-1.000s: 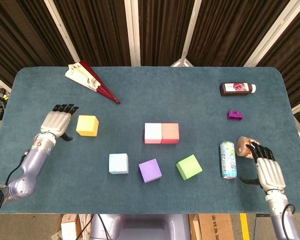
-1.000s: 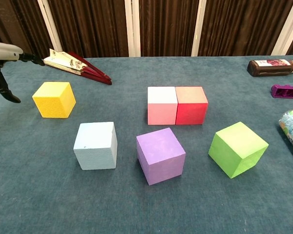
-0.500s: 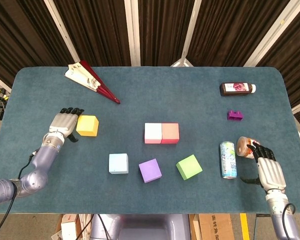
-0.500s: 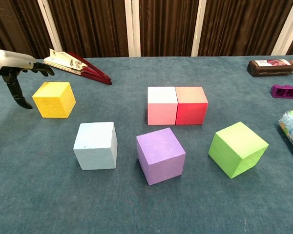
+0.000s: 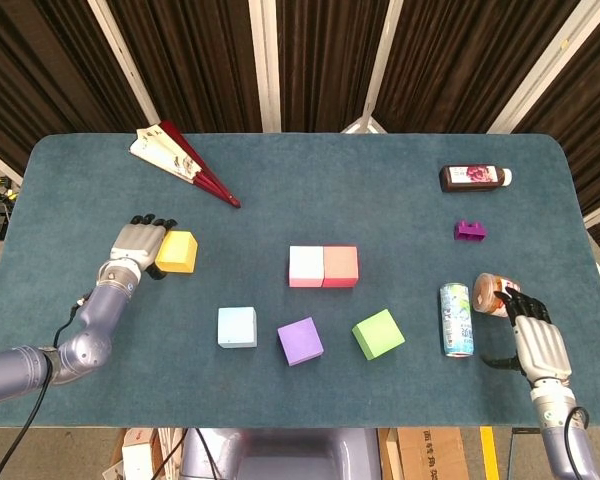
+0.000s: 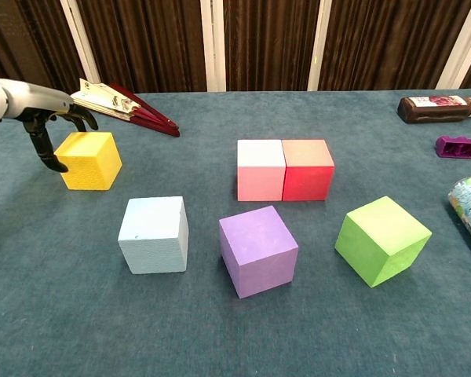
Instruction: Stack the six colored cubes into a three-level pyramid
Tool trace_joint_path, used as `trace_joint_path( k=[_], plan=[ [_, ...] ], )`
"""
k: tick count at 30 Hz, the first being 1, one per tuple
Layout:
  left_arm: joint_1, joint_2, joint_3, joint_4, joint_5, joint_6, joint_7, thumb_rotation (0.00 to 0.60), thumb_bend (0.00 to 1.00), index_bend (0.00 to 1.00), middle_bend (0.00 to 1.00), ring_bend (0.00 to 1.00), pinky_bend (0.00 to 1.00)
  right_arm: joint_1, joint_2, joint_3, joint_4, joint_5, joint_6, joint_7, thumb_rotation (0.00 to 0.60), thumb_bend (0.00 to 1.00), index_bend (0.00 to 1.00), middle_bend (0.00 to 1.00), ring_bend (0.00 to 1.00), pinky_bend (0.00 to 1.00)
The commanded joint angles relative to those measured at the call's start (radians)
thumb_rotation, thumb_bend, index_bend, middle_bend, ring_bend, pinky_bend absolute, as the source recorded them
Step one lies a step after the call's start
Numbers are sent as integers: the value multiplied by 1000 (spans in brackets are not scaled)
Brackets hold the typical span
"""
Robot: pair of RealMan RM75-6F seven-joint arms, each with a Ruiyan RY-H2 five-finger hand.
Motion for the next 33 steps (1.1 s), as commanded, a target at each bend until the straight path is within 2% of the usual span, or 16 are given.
trace_joint_path(
  k=[1, 14, 20, 24, 33],
  plan=[
    [-9, -9, 4, 10, -5, -6, -7, 600, 323, 137, 140, 0, 0, 1, 2, 2, -2, 8, -6, -3, 600, 0, 144, 97, 61, 0],
    [-30, -33, 16, 37, 5, -16, -56, 600, 337, 186, 216, 0, 0, -1, 6, 15, -12, 44, -16, -17, 600, 0, 144, 97, 61, 0],
    [-39, -39, 24, 49, 0, -9, -65, 600, 337, 183, 206, 0, 0, -1, 7, 20, -18, 58, -17, -26, 600, 0, 144, 97, 61, 0],
    [-44, -40, 32, 54, -7, -4, -66, 600, 336, 165, 163, 0, 0, -1, 6, 21, -21, 65, -19, -32, 600, 0, 144, 97, 61, 0],
    [-58, -44, 53, 70, -31, 1, -53, 600, 337, 187, 187, 0, 0, 2, -1, 27, -21, 86, -22, -48, 600, 0, 144, 97, 61, 0]
  ],
)
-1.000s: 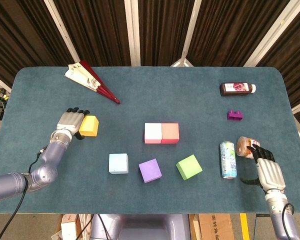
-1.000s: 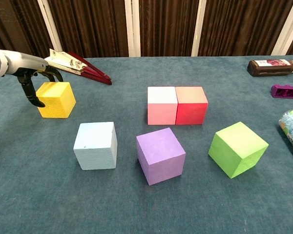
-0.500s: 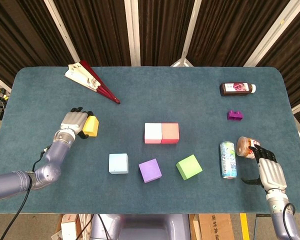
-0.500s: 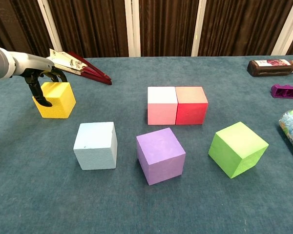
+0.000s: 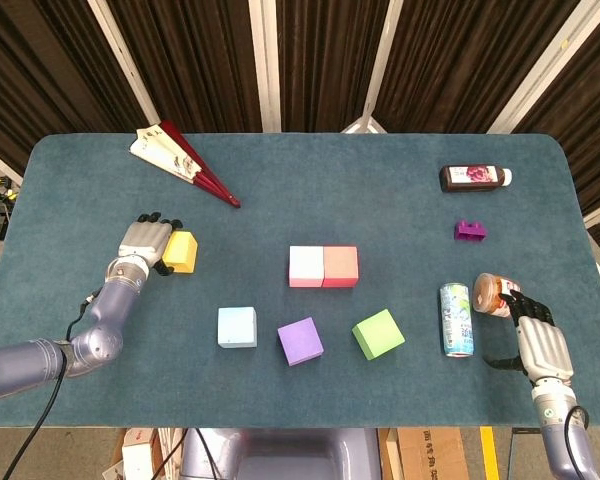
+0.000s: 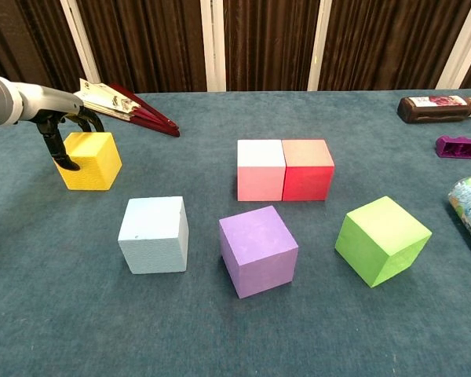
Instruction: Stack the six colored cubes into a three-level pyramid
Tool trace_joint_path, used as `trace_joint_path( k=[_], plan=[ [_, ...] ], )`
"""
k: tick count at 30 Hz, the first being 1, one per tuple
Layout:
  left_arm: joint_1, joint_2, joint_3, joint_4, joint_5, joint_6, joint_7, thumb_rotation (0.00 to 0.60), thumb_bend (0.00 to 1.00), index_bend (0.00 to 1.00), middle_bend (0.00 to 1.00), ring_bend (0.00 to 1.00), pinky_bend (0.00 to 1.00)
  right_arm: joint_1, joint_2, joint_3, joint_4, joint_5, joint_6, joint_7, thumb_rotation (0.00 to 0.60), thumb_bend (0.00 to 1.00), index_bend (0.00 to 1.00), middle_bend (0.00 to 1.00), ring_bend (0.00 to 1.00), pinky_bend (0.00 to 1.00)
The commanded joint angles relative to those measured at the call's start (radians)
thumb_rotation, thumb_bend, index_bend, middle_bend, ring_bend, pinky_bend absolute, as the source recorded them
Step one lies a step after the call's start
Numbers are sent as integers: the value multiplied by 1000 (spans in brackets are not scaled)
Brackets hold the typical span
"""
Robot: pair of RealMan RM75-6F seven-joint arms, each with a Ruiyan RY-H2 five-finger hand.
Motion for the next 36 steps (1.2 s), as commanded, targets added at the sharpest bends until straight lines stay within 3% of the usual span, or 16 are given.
trace_joint_path(
  k=[1, 7, 15, 25, 31, 36],
  plan=[
    [-3, -4, 3, 6, -5, 3, 2, 600, 337, 195, 200, 0, 0, 1, -1, 1, -1, 4, -1, -3, 600, 0, 144, 97, 61, 0],
    [-1, -10, -2, 17, 21, -8, -23, 600, 367, 239, 260, 0, 0, 2, -5, 4, -1, 14, -4, -8, 600, 0, 143, 97, 61, 0],
    [-2, 2, -8, 1, 32, -4, -42, 600, 379, 243, 265, 0, 0, 5, -9, 8, 5, 25, -13, -6, 600, 0, 144, 96, 61, 0],
    [-33, 141, -36, -172, 2, -33, -59, 600, 379, 220, 245, 0, 0, 5, 0, 11, 7, 31, -25, 11, 600, 0, 144, 97, 61, 0],
    [-102, 179, -49, -270, -81, 1, -32, 600, 379, 219, 242, 0, 0, 2, 4, 15, 3, 34, -21, 15, 600, 0, 144, 97, 61, 0],
    [-174, 136, -42, -290, -167, 111, 39, 600, 379, 214, 237, 0, 0, 1, 7, 13, 0, 32, -23, 17, 600, 0, 144, 97, 61, 0]
  ],
)
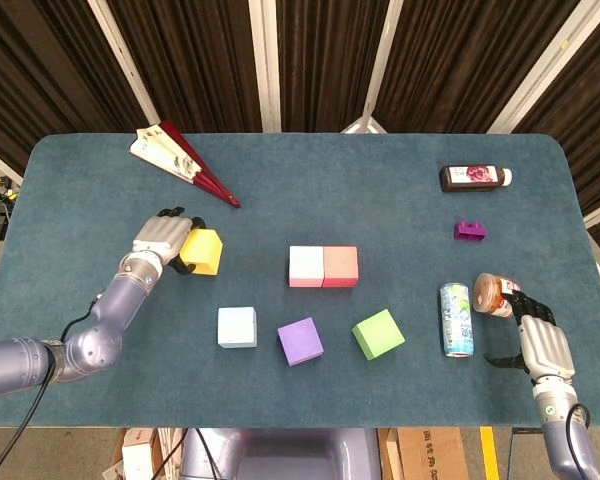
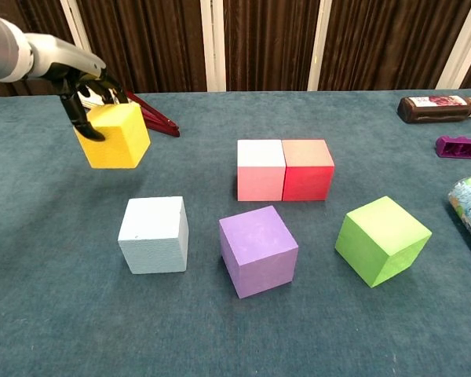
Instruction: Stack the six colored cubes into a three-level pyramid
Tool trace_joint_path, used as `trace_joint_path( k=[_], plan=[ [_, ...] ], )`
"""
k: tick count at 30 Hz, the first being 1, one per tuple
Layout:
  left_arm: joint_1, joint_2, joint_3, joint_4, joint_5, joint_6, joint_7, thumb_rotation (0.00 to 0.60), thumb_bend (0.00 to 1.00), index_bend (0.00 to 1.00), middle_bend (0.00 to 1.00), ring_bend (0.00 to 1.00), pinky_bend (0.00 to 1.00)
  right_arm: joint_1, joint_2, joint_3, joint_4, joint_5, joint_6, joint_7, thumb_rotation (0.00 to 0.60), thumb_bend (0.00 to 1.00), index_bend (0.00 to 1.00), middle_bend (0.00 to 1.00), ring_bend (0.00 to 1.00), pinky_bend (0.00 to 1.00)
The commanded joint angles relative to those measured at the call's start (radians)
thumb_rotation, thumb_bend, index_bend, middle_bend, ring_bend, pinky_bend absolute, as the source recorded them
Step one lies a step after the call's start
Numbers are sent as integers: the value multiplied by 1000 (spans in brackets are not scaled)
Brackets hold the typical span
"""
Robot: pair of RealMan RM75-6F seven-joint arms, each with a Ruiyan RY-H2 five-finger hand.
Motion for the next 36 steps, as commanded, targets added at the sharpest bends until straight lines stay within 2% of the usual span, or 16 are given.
trace_joint_path(
  k=[1, 6, 22, 27, 36],
  plan=[
    [-56, -45, 1, -20, -55, 91, 56, 600, 379, 212, 234, 0, 0, -1, 4, 0, -2, -2, -3, 6, 600, 0, 144, 97, 61, 0],
    [-75, -101, -23, -14, -81, 95, 50, 600, 379, 210, 234, 0, 0, -6, 10, 2, -1, -4, 1, 20, 600, 0, 144, 97, 61, 0],
    [-130, -271, -45, 109, -116, 143, 102, 600, 379, 215, 238, 0, 0, -7, 16, 7, 11, -1, -12, 41, 600, 0, 144, 97, 61, 0],
    [-137, -323, -73, 133, -140, 202, 104, 600, 379, 225, 243, 0, 0, -6, 16, 9, 14, 3, -15, 42, 600, 0, 144, 97, 61, 0],
    [-166, -357, -129, 104, -231, 306, 178, 600, 379, 228, 243, 0, 0, -5, 17, 10, 20, 5, -21, 48, 600, 0, 144, 97, 61, 0]
  ],
)
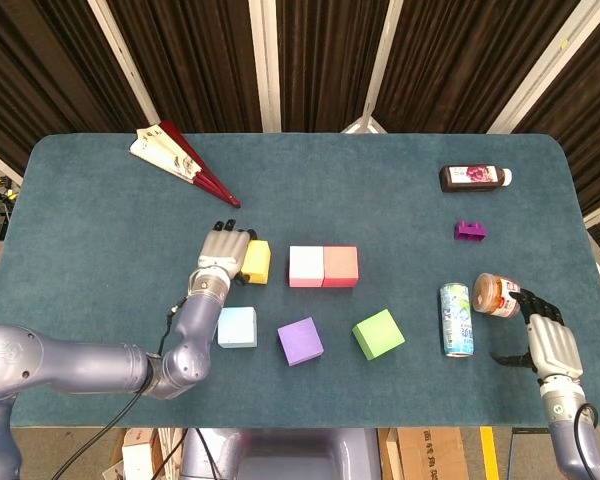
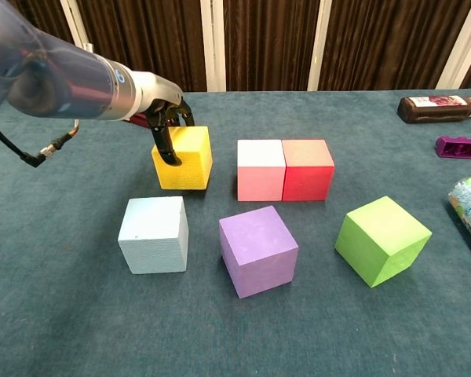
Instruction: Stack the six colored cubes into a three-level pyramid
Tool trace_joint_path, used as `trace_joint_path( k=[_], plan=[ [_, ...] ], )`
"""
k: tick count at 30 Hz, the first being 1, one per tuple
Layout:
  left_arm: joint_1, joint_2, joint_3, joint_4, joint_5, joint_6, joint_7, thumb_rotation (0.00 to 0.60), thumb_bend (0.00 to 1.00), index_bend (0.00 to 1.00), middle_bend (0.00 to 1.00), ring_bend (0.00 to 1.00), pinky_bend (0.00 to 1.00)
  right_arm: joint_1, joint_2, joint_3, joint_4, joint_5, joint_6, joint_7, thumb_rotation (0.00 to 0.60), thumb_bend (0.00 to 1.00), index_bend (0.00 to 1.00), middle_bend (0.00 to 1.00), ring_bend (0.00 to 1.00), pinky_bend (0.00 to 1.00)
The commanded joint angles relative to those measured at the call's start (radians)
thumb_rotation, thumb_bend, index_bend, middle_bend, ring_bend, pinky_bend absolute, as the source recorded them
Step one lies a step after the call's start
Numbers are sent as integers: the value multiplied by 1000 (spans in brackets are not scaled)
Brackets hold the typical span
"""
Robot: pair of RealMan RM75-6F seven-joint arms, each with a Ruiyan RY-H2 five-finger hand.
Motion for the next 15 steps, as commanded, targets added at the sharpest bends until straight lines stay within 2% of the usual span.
trace_joint_path(
  k=[1, 4, 15],
  plan=[
    [-10, -14, -24, -10, -34, 36, 30, 600, 379, 228, 243, 0, 0, 0, 2, 0, 0, 0, -4, 5, 600, 0, 144, 97, 61, 0],
    [-15, -24, -41, -10, -57, 61, 55, 600, 379, 229, 243, 0, 0, 1, 4, 1, 2, 0, -8, 9, 600, 0, 144, 97, 61, 0],
    [0, -71, -66, 31, -18, 72, 84, 600, 379, 231, 242, 0, 0, -2, 9, 3, 2, 5, -8, 14, 600, 0, 144, 97, 61, 0]
  ],
)
